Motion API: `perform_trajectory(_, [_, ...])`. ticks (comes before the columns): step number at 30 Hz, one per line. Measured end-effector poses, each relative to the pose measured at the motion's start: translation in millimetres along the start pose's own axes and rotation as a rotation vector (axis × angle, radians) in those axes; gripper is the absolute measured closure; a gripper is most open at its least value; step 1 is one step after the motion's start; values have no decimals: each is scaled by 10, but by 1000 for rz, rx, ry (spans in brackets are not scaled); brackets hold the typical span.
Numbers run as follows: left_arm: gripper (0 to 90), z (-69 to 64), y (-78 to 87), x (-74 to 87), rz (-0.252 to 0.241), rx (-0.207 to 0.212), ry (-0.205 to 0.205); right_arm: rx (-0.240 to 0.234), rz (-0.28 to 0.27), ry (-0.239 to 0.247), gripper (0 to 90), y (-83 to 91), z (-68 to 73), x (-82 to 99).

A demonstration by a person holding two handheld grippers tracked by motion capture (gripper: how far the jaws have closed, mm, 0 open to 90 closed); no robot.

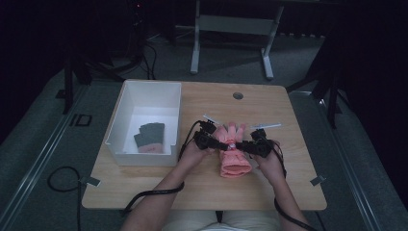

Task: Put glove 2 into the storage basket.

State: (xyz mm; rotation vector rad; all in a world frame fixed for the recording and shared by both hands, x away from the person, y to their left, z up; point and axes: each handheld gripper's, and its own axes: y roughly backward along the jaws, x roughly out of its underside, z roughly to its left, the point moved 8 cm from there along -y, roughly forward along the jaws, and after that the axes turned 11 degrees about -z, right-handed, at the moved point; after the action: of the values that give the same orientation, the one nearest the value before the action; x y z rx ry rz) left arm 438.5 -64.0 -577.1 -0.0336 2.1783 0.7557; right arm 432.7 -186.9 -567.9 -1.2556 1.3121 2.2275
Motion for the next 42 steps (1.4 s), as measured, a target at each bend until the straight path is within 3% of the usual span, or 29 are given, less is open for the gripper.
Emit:
perform_trajectory(8, [790, -183, 198, -201, -25, 18, -58, -3, -63, 29, 755, 189, 98, -183])
perform_trajectory(20, [792, -421, 627, -564, -91, 28, -126, -28, -172, 73, 757, 492, 328, -638])
perform_trajectory(28, [792, -472, 984, -823, -133, 5, -156, -47, -225, 111, 758, 577, 518, -982])
perform_trajectory(29, [792, -485, 1102, -892, -144, -11, -165, -51, -234, 114, 758, 585, 550, -1038])
perform_trajectory(30, [792, -488, 1143, -914, -145, -16, -164, -62, -240, 120, 758, 593, 622, -1154])
perform_trajectory(34, [791, -515, 1347, -1046, -151, -38, -181, -77, -256, 140, 758, 617, 744, -1344])
perform_trajectory(42, [792, -505, 1659, -1220, -155, -93, -197, -96, -273, 161, 758, 593, 930, -1648])
